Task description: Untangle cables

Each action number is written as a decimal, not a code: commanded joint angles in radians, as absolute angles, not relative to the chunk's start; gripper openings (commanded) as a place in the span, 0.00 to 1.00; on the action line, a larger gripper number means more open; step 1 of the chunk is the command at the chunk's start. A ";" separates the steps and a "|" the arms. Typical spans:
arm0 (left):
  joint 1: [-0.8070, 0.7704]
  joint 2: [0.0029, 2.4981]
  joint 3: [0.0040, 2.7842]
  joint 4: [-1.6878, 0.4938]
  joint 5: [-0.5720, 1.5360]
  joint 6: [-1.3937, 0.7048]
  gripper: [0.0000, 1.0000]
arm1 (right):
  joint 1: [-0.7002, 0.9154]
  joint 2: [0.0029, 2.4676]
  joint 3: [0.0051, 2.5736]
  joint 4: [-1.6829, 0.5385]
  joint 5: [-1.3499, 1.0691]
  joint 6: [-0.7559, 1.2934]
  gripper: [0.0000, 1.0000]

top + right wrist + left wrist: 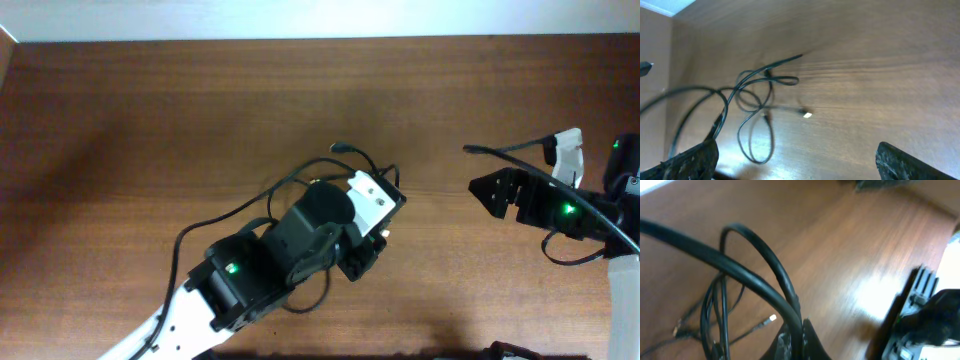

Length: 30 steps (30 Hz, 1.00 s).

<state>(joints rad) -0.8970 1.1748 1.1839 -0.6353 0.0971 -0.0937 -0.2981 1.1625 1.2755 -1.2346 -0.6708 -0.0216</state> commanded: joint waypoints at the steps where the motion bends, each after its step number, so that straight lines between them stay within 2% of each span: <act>1: -0.894 1.108 1.192 -0.477 0.158 -0.216 0.00 | -0.301 1.163 1.279 -1.241 -0.863 -0.202 1.00; 4: -0.894 1.104 1.192 -0.321 0.337 -0.245 0.00 | -0.301 1.163 1.279 -1.242 -0.963 -0.259 0.99; 9: -0.894 1.104 1.192 -0.211 0.341 -0.265 0.00 | -0.300 1.163 1.279 -1.269 -0.987 -0.307 0.99; 10: -0.894 1.104 1.192 -0.211 0.340 -0.265 0.05 | -0.300 1.163 1.279 -1.269 -0.983 -0.307 0.99; 11: -0.894 1.104 1.192 -0.214 0.317 -0.265 0.29 | -0.300 1.163 1.279 -1.272 -0.983 -0.307 0.99; 14: -0.894 1.104 1.192 -0.282 0.154 -0.265 0.36 | -0.300 1.163 1.279 -1.295 -0.942 -0.307 0.99; 16: -0.894 1.104 1.192 -0.379 0.018 -0.266 0.29 | -0.300 1.163 1.279 -1.314 -0.923 -0.307 0.99; 18: -0.894 1.104 1.192 -0.476 -0.089 -0.303 0.29 | -0.300 1.163 1.279 -1.316 -0.916 -0.307 0.99; 19: -0.894 1.104 1.192 -0.521 -0.112 -0.303 0.38 | -0.300 1.163 1.279 -1.328 -0.895 -0.307 0.99; 20: -0.894 1.104 1.192 -0.603 -0.159 -0.303 0.59 | -0.300 1.163 1.279 -1.349 -0.854 -0.307 0.99; 21: -0.894 1.105 1.192 -0.662 -0.189 -0.303 0.70 | -0.300 1.163 1.279 -1.360 -0.834 -0.306 0.99; 22: -0.894 1.106 1.192 -0.717 -0.211 -0.310 0.87 | -0.300 1.163 1.279 -1.371 -0.825 -0.307 0.99; 23: -0.894 1.108 1.192 -0.757 -0.235 -0.330 0.97 | -0.300 1.165 1.279 -1.382 -0.813 -0.306 0.99; 27: -0.867 1.130 1.192 -0.867 -0.286 -0.405 0.99 | -0.300 1.183 1.268 -1.448 -0.707 -0.306 0.99; 30: -0.768 1.179 1.192 -0.890 -0.268 -0.482 0.99 | -0.300 1.188 1.146 -1.451 -0.705 -0.295 0.99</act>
<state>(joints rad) -0.8230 1.1408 1.1892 -0.8795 -0.2653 -0.4141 -0.2981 1.1831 1.2327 -1.4471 -0.7216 -0.2913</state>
